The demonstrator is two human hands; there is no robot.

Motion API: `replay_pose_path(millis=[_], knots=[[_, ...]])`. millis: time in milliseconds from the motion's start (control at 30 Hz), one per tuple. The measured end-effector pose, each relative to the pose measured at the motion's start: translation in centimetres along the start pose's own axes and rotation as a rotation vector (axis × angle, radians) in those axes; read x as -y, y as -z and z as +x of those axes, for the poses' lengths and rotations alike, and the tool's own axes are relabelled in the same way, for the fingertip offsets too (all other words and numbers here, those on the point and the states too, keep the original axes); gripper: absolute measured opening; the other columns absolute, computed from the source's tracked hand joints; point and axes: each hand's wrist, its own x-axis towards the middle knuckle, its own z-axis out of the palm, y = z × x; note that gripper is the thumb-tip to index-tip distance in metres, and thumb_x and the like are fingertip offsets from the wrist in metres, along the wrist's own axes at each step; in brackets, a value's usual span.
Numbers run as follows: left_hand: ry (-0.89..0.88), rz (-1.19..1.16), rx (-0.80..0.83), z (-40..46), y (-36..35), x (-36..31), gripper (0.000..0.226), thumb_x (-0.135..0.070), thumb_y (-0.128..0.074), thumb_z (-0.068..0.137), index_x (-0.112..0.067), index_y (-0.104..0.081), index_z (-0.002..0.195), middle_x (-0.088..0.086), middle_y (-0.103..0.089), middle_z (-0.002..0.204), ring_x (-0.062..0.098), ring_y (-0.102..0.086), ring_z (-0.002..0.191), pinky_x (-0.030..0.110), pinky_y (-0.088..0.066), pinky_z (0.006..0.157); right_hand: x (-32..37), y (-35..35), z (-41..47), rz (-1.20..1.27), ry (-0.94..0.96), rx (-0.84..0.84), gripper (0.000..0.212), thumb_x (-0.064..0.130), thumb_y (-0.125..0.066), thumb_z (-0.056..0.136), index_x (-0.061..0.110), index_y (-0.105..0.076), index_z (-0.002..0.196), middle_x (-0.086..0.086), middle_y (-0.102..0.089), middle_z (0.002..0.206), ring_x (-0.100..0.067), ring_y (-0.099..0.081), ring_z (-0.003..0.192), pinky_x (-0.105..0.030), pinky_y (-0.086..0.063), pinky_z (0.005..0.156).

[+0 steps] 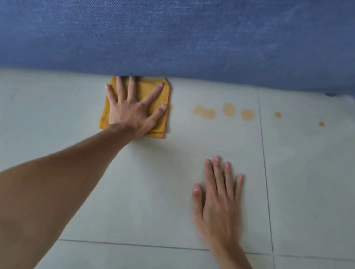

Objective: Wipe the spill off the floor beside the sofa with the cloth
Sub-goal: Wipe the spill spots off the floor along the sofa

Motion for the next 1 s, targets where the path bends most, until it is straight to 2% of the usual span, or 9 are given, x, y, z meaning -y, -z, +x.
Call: replay_pose_path(millis=[100, 167, 333, 533, 600, 700, 833, 1000], knots=[[-0.081, -0.012, -0.002, -2.8, -0.3, -2.2, 0.068, -0.078, -0.005, 0.085, -0.057, 0.0, 0.15, 0.016, 0.006, 0.165, 0.049, 0.005, 0.148, 0.07, 0.001, 0.114, -0.4, 1.0, 0.1, 0.249, -0.013, -0.063, 0.057, 0.034, -0.035, 0.097, 0.009, -0.039, 0.148, -0.006, -0.032, 0.159, -0.021, -0.023, 0.15, -0.054, -0.017, 0.122], [-0.117, -0.014, -0.006, -5.5, -0.5, -3.6, 0.067, -0.078, -0.004, 0.086, -0.056, 0.0, 0.15, 0.016, 0.006, 0.166, 0.049, 0.004, 0.148, 0.07, -0.001, 0.114, -1.1, 1.7, -0.1, 0.326, -0.021, -0.084, 0.055, 0.031, -0.036, 0.097, 0.007, -0.041, 0.146, -0.006, -0.033, 0.159, -0.021, -0.024, 0.15, -0.053, -0.017, 0.122], [-0.156, -0.012, -0.005, -12.3, -1.2, -5.9, 0.067, -0.076, -0.006, 0.088, -0.055, -0.002, 0.151, 0.018, 0.003, 0.165, 0.049, 0.002, 0.148, 0.07, -0.004, 0.114, -3.3, 3.3, -1.5, 0.095, -0.072, -0.069, 0.059, 0.034, -0.033, 0.093, 0.007, -0.045, 0.144, -0.009, -0.04, 0.155, -0.028, -0.033, 0.146, -0.055, -0.022, 0.12], [-0.139, -0.021, -0.059, -18.2, -2.5, -5.8, 0.066, -0.076, -0.012, 0.09, -0.054, -0.008, 0.151, 0.019, -0.001, 0.165, 0.049, -0.001, 0.148, 0.07, -0.005, 0.114, -5.9, 3.2, -1.6, -0.04, -0.226, 0.074, 0.065, 0.043, -0.026, 0.093, 0.015, -0.031, 0.152, -0.006, -0.025, 0.162, -0.025, -0.019, 0.151, -0.057, -0.01, 0.121], [-0.106, -0.017, -0.061, -18.1, -2.6, -5.7, 0.066, -0.077, -0.012, 0.089, -0.054, -0.008, 0.151, 0.019, -0.002, 0.165, 0.049, -0.002, 0.148, 0.07, -0.005, 0.114, -6.3, 2.7, -1.8, -0.071, -0.214, 0.059, 0.068, 0.047, -0.02, 0.093, 0.016, -0.03, 0.152, -0.005, -0.025, 0.162, -0.025, -0.019, 0.151, -0.058, -0.011, 0.121], [-0.045, -0.034, -0.059, -16.2, -2.4, -5.3, 0.067, -0.078, -0.012, 0.088, -0.056, -0.006, 0.151, 0.018, -0.001, 0.165, 0.048, 0.0, 0.148, 0.069, -0.003, 0.115, -6.5, 2.1, -2.0, -0.086, -0.216, 0.034, 0.066, 0.047, -0.023, 0.094, 0.017, -0.03, 0.152, -0.005, -0.025, 0.162, -0.024, -0.019, 0.151, -0.058, -0.013, 0.121], [0.016, -0.022, -0.019, -10.9, -1.6, -4.5, 0.069, -0.08, -0.002, 0.084, -0.058, 0.005, 0.149, 0.015, 0.008, 0.166, 0.047, 0.007, 0.148, 0.069, 0.0, 0.115, -6.8, 1.6, -2.1, -0.093, -0.208, 0.017, 0.064, 0.046, -0.027, 0.096, 0.017, -0.028, 0.153, -0.004, -0.023, 0.163, -0.024, -0.017, 0.152, -0.057, -0.017, 0.12], [0.035, -0.019, -0.016, -4.3, -1.0, -5.6, 0.072, -0.081, 0.001, 0.081, -0.058, 0.005, 0.149, 0.015, 0.011, 0.165, 0.047, 0.009, 0.148, 0.069, 0.004, 0.115, -7.1, 1.1, -2.0, -0.113, -0.197, 0.014, 0.065, 0.045, -0.028, 0.096, 0.017, -0.025, 0.154, -0.004, -0.022, 0.163, -0.025, -0.017, 0.152, -0.058, -0.018, 0.12]])
